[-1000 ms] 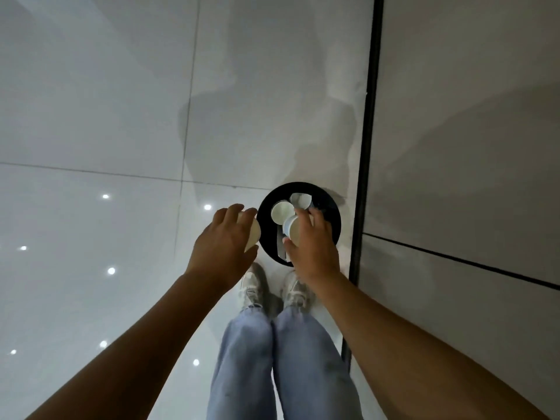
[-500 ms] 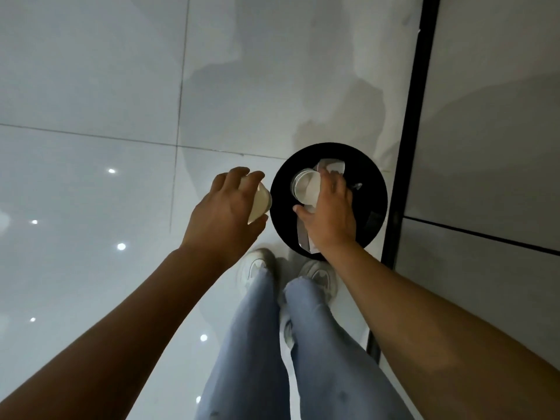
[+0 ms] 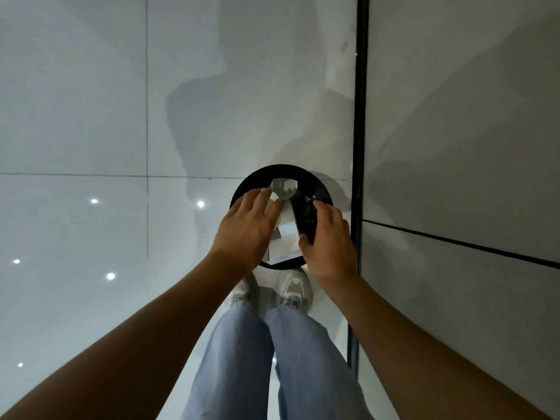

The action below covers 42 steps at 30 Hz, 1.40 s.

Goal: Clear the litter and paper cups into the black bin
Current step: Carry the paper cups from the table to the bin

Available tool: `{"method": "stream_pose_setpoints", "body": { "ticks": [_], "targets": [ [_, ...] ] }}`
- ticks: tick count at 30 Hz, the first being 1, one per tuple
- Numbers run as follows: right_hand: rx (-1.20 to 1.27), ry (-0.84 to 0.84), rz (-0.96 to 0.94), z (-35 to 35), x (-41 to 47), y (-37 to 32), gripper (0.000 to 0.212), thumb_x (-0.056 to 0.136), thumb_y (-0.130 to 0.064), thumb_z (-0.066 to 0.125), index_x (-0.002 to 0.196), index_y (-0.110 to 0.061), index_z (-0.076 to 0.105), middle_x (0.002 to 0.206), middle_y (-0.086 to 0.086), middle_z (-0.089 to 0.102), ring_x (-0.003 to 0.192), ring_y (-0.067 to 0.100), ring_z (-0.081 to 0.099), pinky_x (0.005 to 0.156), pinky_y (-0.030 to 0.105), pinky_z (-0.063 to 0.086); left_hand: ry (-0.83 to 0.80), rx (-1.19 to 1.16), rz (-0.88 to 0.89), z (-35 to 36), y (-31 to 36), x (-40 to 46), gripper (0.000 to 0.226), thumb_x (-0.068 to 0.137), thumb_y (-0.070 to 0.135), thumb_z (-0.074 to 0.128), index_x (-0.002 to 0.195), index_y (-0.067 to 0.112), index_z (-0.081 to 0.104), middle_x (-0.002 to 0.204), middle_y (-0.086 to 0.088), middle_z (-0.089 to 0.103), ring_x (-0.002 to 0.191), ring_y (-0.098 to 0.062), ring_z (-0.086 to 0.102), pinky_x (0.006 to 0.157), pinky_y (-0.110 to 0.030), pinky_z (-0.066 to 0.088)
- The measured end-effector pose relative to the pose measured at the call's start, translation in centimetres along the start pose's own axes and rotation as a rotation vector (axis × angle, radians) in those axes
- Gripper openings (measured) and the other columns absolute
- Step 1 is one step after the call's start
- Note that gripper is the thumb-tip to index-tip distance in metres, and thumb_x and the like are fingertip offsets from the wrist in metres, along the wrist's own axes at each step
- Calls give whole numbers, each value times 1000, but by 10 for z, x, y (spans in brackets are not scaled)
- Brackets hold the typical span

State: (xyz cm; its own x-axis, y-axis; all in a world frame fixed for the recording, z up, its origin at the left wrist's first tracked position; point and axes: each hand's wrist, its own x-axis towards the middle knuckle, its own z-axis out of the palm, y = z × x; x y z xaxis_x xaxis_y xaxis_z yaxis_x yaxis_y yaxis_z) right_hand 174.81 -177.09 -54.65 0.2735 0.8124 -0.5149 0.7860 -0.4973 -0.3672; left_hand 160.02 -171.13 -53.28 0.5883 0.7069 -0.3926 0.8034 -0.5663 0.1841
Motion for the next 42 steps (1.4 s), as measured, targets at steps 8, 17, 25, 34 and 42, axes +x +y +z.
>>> {"method": "stream_pose_setpoints", "body": {
  "ticks": [8,17,25,34,42],
  "targets": [
    [21,34,-10,9,25,26,66,92,-25,61,149,-19,27,150,6,33,135,24,37,104,31,40,-19,173,138,56,-8,41,78,66,16,84,135,10,48,135,-16,52,126,-35,48,105,-42,40],
    [-14,30,-30,3,23,29,63,94,-25,58,148,-21,26,150,3,32,133,21,37,101,29,41,-110,64,89,66,-22,39,72,87,26,64,148,17,27,156,-13,23,145,-30,19,118,-40,10],
    [-125,-82,-99,-73,-41,-36,62,94,-26,56,148,-19,26,150,5,31,132,23,38,97,30,44,-18,-304,-185,-47,-5,-52,61,91,40,57,143,17,36,149,-8,36,135,-27,35,110,-36,32],
    [-315,-211,-331,-185,-165,-162,56,94,-25,53,144,-15,31,144,10,37,129,29,39,97,39,46,-33,-330,-371,-200,29,-212,58,96,40,46,146,16,27,155,-10,25,143,-24,21,119,-35,12],
    [-487,-329,-627,-186,-282,-257,54,97,-31,49,146,-17,29,144,8,38,125,28,42,95,36,44,66,-477,-747,-239,51,-367,53,98,40,43,145,18,32,154,-8,29,142,-23,24,119,-36,11]
  ]
}}
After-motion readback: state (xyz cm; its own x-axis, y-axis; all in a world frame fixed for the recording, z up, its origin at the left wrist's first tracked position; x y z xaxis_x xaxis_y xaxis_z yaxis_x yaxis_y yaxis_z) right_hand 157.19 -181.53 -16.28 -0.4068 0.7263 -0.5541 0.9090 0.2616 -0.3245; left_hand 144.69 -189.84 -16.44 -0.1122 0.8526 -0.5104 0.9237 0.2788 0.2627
